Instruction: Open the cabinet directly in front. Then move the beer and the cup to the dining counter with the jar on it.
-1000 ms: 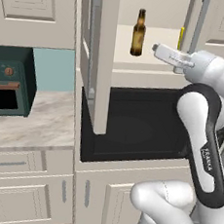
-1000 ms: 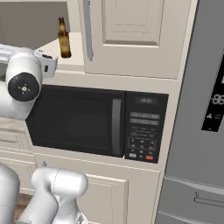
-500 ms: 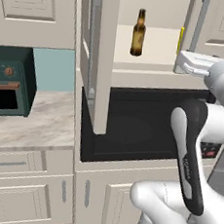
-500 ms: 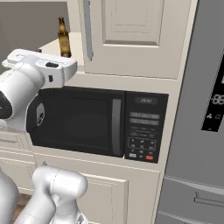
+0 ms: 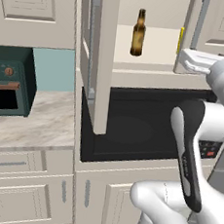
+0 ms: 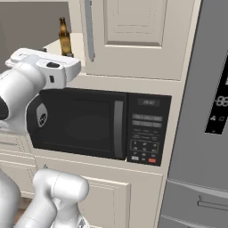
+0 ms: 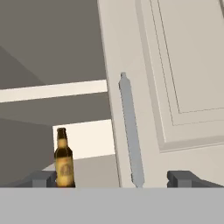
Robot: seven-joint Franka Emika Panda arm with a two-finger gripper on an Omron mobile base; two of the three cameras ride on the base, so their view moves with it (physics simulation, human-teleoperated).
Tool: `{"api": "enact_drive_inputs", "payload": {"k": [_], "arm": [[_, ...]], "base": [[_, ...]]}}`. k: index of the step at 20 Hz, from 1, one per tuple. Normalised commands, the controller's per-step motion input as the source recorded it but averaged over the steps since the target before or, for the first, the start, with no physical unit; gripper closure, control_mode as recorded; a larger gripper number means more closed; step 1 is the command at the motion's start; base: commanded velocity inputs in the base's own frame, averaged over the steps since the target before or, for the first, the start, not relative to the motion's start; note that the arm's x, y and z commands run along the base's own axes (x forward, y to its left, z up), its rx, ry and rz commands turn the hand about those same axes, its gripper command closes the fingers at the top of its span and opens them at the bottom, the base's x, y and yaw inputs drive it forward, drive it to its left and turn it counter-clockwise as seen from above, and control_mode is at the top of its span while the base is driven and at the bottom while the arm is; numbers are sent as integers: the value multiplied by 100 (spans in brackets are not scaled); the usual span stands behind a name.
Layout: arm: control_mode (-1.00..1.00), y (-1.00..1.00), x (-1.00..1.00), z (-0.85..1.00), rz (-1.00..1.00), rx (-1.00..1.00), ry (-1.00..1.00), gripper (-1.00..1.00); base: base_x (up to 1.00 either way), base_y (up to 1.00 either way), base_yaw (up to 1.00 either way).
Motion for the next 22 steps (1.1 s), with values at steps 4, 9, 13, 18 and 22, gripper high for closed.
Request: {"api": "enact_drive_inputs", "payload": {"k": [4, 9, 13, 18, 22], "arm": [[-100, -63, 14, 15, 1, 12, 0, -100], [-100, -35, 35, 0, 6, 3, 5, -100], [-100, -27, 46, 0, 3, 1, 5, -100], [-100, -4, 49, 0, 0, 0, 2, -100], [-100, 0, 59, 0, 0, 0, 1, -100]], "base": [[0, 0, 0], [0, 0, 0], [0, 0, 0], [0, 0, 0], [0, 0, 0]]}}
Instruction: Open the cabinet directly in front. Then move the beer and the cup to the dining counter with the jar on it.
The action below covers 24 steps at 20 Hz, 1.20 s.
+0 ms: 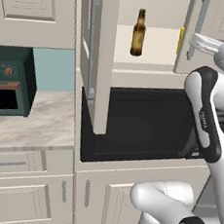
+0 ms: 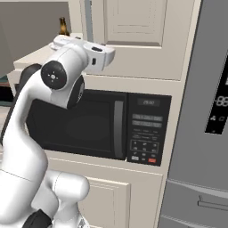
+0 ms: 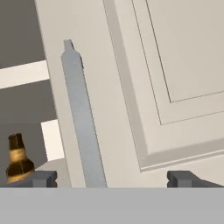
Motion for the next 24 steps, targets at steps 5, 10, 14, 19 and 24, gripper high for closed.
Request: {"api": "enact_drive_inputs", "payload": {"k": [5, 10, 14, 19, 24], "arm": [[-100, 0, 68, 0, 0, 0, 2, -100], [-100, 0, 81, 0, 0, 0, 3, -100], [-100, 0, 97, 0, 0, 0, 6, -100], [-100, 0, 66, -1, 0, -2, 3, 100], [-100, 0, 0, 0, 0, 0, 0, 100]], "base": [[0, 0, 0], [0, 0, 0], [0, 0, 0], [0, 0, 0], [0, 0, 0]]}}
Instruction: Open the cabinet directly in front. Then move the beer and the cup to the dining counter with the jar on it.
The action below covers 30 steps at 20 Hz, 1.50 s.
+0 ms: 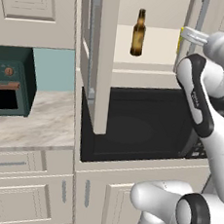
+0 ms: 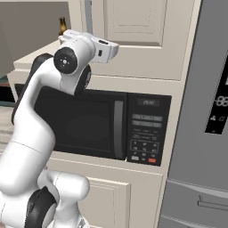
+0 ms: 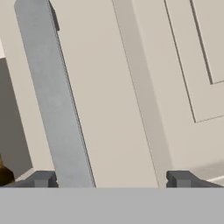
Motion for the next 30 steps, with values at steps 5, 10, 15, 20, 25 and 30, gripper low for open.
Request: {"api": "enact_drive_inputs", "payload": {"k": [5, 10, 15, 20, 25, 30], "arm": [[-100, 0, 0, 0, 0, 0, 0, 100], [-100, -13, -16, 1, 0, 0, 0, 100], [-100, -71, -77, 17, 0, 0, 0, 100], [-100, -90, -90, 17, 0, 0, 0, 100], [-100, -100, -95, 12, 0, 0, 0, 100], [-100, -100, -81, 5, 0, 0, 0, 100]], "base": [[0, 0, 0], [0, 0, 0], [0, 0, 0], [0, 0, 0], [0, 0, 0], [0, 0, 0]]}}
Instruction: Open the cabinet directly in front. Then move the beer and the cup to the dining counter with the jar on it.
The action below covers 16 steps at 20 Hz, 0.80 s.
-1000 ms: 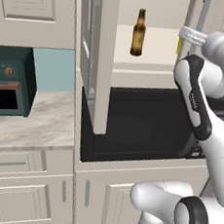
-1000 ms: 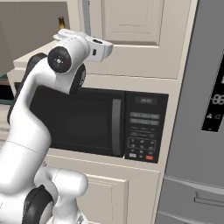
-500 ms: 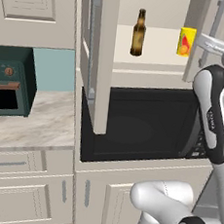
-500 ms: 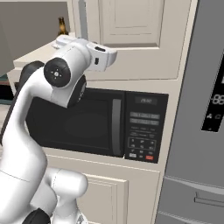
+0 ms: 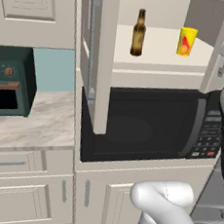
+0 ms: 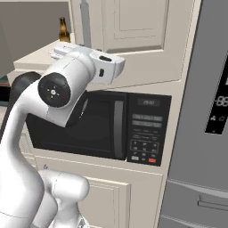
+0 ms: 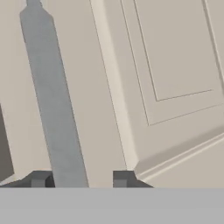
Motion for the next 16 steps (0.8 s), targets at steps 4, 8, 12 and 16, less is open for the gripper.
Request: {"api": "enact_drive_inputs", "payload": {"k": [4, 8, 12, 16], "arm": [[-100, -100, -77, 5, 0, 0, -1, 100], [-100, -85, -61, 1, 0, 0, -1, 100], [-100, 0, -2, 0, 0, 0, 0, -100], [-100, 0, -91, 0, 0, 0, -2, -100]], "base": [[0, 0, 0], [0, 0, 0], [0, 0, 0], [0, 0, 0]]}}
